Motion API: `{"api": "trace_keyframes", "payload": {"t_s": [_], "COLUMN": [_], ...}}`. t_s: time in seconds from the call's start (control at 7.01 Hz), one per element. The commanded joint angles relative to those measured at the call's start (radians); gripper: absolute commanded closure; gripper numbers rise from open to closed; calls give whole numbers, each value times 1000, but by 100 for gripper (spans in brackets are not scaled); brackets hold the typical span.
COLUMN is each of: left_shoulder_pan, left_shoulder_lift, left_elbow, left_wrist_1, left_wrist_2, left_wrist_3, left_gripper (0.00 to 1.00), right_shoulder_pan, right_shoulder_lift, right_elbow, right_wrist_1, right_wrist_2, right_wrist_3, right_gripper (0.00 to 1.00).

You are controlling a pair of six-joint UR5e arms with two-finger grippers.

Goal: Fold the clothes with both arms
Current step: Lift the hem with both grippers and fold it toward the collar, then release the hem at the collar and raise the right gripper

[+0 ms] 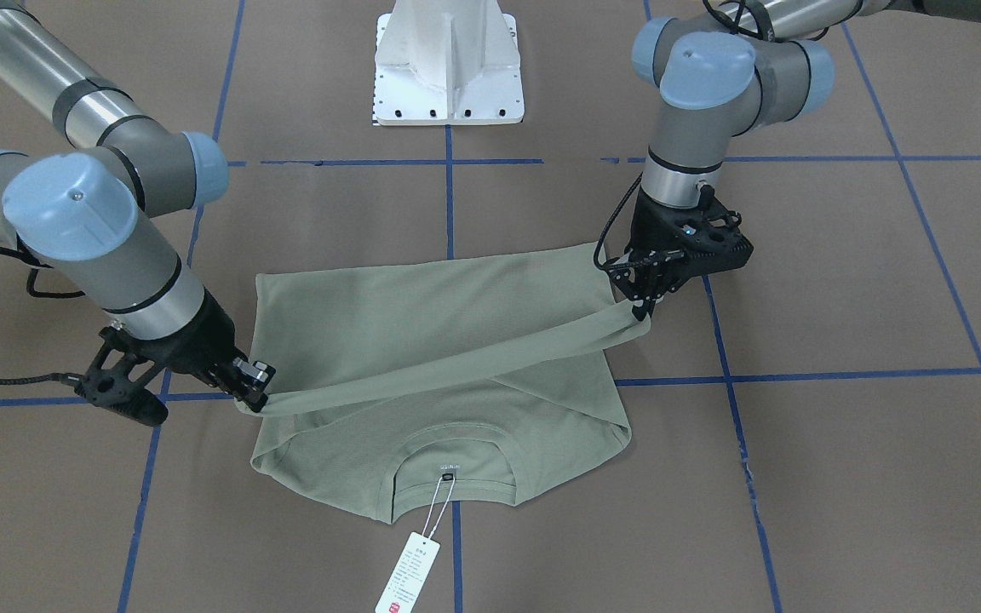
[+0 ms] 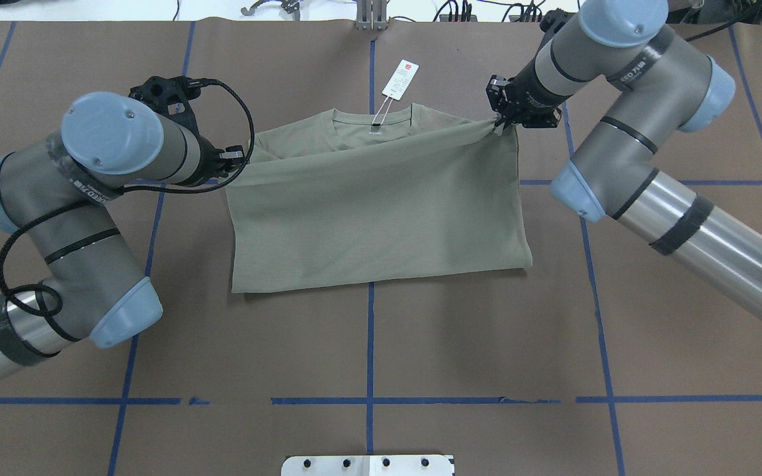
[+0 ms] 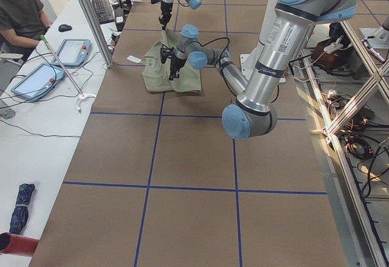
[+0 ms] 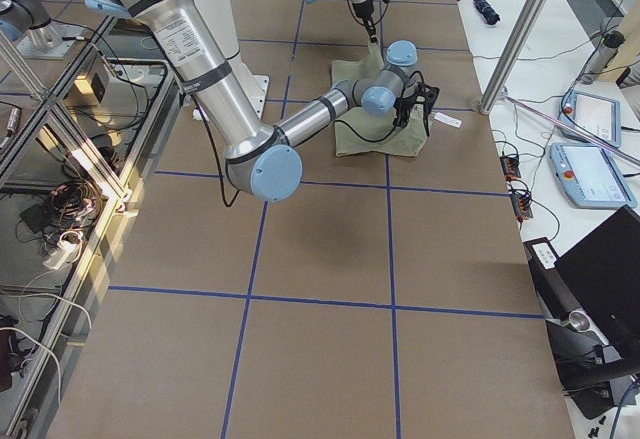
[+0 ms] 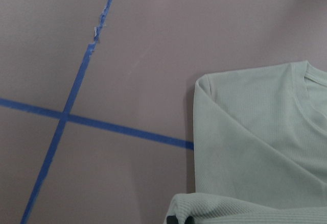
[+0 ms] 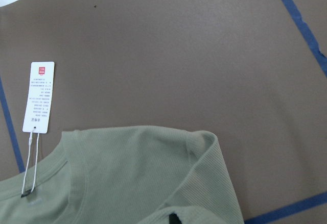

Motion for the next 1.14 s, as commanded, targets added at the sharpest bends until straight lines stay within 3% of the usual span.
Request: {"api": "trace_keyframes", "payload": {"t_s": [0.0, 0.43, 1.0], "left_shoulder_pan": [-49, -62, -63], "left_shoulder_lift": [-35, -122, -141], "left_elbow": [146, 324, 356], "left_wrist_1": [-138, -233, -254], "left_wrist_2": [0, 5, 5], "left_wrist_3": [-1, -15, -15], "left_gripper": [100, 100, 100], "right_shoulder_pan": [3, 6, 19], "right_shoulder_lift": [49, 47, 50], "right_elbow": [-120, -122, -154], "right_wrist_1": [73, 74, 75], "right_wrist_2": [-4, -4, -5], "right_wrist_3": [-1, -1, -2], "right_gripper": [100, 100, 100]}}
